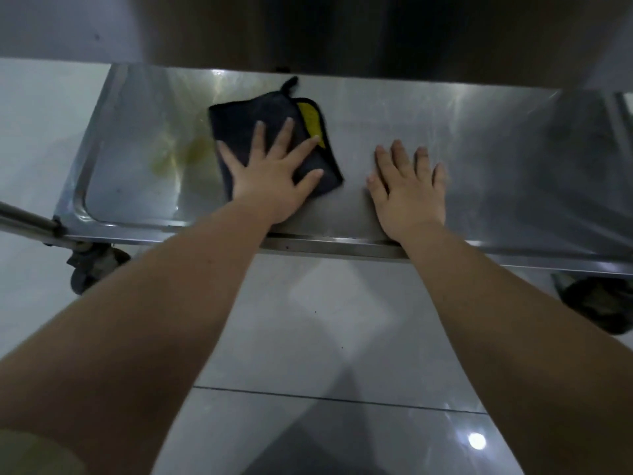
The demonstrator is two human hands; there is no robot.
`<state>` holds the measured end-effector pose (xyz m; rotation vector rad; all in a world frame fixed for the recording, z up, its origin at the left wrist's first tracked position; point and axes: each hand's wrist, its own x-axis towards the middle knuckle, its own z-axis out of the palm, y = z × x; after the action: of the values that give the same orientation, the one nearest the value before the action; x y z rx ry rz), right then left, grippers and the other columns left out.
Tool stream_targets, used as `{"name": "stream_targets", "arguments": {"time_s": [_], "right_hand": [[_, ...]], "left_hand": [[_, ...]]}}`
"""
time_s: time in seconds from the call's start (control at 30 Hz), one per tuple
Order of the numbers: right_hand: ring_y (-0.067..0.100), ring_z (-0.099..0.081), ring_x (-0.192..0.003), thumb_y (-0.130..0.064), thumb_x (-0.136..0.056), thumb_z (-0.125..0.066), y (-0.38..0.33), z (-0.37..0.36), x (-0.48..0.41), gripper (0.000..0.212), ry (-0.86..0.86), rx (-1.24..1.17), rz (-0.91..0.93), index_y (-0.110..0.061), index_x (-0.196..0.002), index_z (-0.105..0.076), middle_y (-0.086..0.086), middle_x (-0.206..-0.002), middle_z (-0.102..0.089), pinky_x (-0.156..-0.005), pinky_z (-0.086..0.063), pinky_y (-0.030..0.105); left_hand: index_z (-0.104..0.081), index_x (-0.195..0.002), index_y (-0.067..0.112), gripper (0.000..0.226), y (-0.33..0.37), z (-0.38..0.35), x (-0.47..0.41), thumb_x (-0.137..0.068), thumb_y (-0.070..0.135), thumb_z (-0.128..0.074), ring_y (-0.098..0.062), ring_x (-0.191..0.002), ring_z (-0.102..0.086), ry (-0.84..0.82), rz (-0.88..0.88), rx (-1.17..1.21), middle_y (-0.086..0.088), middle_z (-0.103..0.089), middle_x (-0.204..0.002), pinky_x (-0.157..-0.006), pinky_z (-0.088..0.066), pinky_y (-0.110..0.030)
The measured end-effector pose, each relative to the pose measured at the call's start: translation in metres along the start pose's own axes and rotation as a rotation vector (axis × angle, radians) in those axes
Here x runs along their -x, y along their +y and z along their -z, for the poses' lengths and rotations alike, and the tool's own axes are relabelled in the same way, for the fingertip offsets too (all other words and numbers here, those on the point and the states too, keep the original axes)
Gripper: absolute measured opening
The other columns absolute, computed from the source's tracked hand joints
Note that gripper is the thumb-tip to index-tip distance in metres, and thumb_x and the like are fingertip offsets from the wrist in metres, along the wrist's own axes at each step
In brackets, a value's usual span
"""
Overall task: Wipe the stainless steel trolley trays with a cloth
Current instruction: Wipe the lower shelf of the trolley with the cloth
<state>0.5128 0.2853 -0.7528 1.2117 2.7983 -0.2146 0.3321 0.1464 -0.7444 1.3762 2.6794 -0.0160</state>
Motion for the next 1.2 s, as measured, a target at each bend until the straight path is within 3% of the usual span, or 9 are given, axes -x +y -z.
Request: {"name": "stream_targets", "arguments": {"time_s": [0.1, 0.2, 0.47, 0.57, 0.67, 0.77, 0.87, 1.07, 1.2], "right_hand": [[0.034, 0.008, -0.149, -0.062, -0.093, -0.006, -0.001, -0.004, -0.001, 0.066, -0.015, 0.060, 0.004, -0.038, -0.153, 0.004, -0.005, -0.164, 0.004, -0.113, 0.012, 0.058], [0.037, 0.010, -0.148, -0.064, -0.090, -0.002, -0.002, -0.005, 0.000, 0.066, -0.008, 0.073, 0.002, -0.042, -0.152, 0.005, -0.005, -0.164, 0.006, -0.109, 0.016, 0.062], [0.039, 0.011, -0.147, -0.057, -0.096, -0.010, -0.003, -0.002, 0.004, 0.062, -0.021, 0.103, -0.007, -0.039, -0.152, 0.011, -0.003, -0.164, 0.009, -0.113, 0.006, 0.066], [0.037, 0.012, -0.147, -0.056, -0.098, -0.011, 0.002, -0.002, 0.007, 0.060, -0.030, 0.088, 0.013, -0.040, -0.152, 0.010, -0.004, -0.164, 0.009, -0.114, 0.008, 0.064], [0.036, 0.011, -0.148, -0.062, -0.095, -0.012, 0.005, -0.001, 0.007, 0.062, -0.045, 0.047, 0.019, -0.043, -0.152, 0.006, -0.007, -0.164, 0.008, -0.114, 0.008, 0.063], [0.036, 0.009, -0.148, -0.064, -0.094, -0.013, 0.002, 0.001, 0.006, 0.063, -0.038, 0.037, 0.002, -0.044, -0.152, 0.001, -0.007, -0.164, 0.005, -0.114, 0.007, 0.063], [0.039, 0.008, -0.148, -0.063, -0.095, -0.011, -0.006, 0.003, 0.008, 0.062, -0.029, 0.094, -0.031, -0.043, -0.152, 0.003, -0.006, -0.164, 0.003, -0.109, 0.008, 0.071], [0.046, 0.019, -0.143, -0.070, -0.092, -0.013, -0.008, 0.007, 0.020, 0.061, -0.167, 0.022, -0.093, -0.054, -0.146, 0.008, -0.013, -0.162, 0.013, -0.099, 0.013, 0.076], [0.046, 0.018, -0.144, -0.058, -0.098, -0.012, -0.009, 0.003, 0.029, 0.051, -0.122, -0.053, -0.119, -0.053, -0.148, -0.001, -0.014, -0.162, 0.008, -0.100, 0.013, 0.078]], "left_hand": [[-0.001, -0.140, 0.065, 0.064, -0.059, 0.003, 0.002, -0.079, 0.082, -0.006, -0.032, -0.148, 0.014, -0.038, 0.196, 0.018, 0.015, 0.009, -0.162, -0.098, 0.009, -0.079], [0.004, -0.139, 0.066, 0.062, -0.068, 0.002, 0.004, -0.080, 0.082, -0.004, -0.038, -0.146, 0.015, -0.085, 0.231, 0.000, 0.014, 0.013, -0.162, -0.101, 0.006, -0.078], [0.009, -0.146, 0.055, 0.061, 0.055, -0.006, 0.009, -0.090, 0.070, -0.010, -0.041, -0.145, 0.017, -0.031, -0.156, -0.051, 0.011, 0.015, -0.162, -0.102, 0.006, -0.078], [0.013, -0.147, 0.051, 0.067, 0.057, -0.005, 0.020, -0.087, 0.073, -0.006, -0.036, -0.147, 0.016, -0.022, -0.208, -0.038, 0.012, 0.015, -0.162, -0.105, 0.006, -0.076], [0.013, -0.143, 0.059, 0.071, 0.010, -0.004, 0.028, -0.079, 0.082, -0.006, -0.034, -0.147, 0.018, -0.025, -0.123, -0.058, 0.011, 0.019, -0.161, -0.105, 0.009, -0.076], [0.008, -0.140, 0.065, 0.067, -0.056, 0.002, 0.036, -0.079, 0.083, -0.014, -0.034, -0.147, 0.016, -0.050, 0.083, -0.012, 0.011, 0.018, -0.161, -0.105, 0.004, -0.076], [0.011, -0.136, 0.069, 0.064, -0.094, 0.004, 0.043, -0.080, 0.085, -0.015, -0.033, -0.147, 0.016, -0.080, 0.199, 0.016, 0.013, 0.017, -0.161, -0.105, 0.004, -0.075], [0.011, -0.135, 0.070, 0.062, -0.090, 0.004, 0.037, -0.080, 0.084, -0.014, -0.033, -0.147, 0.016, -0.105, 0.210, 0.015, 0.014, 0.017, -0.161, -0.105, 0.005, -0.076], [0.010, -0.139, 0.066, 0.066, -0.041, 0.003, 0.032, -0.080, 0.081, -0.016, -0.038, -0.146, 0.017, -0.098, 0.119, 0.010, 0.012, 0.017, -0.161, -0.101, 0.007, -0.078]]}}
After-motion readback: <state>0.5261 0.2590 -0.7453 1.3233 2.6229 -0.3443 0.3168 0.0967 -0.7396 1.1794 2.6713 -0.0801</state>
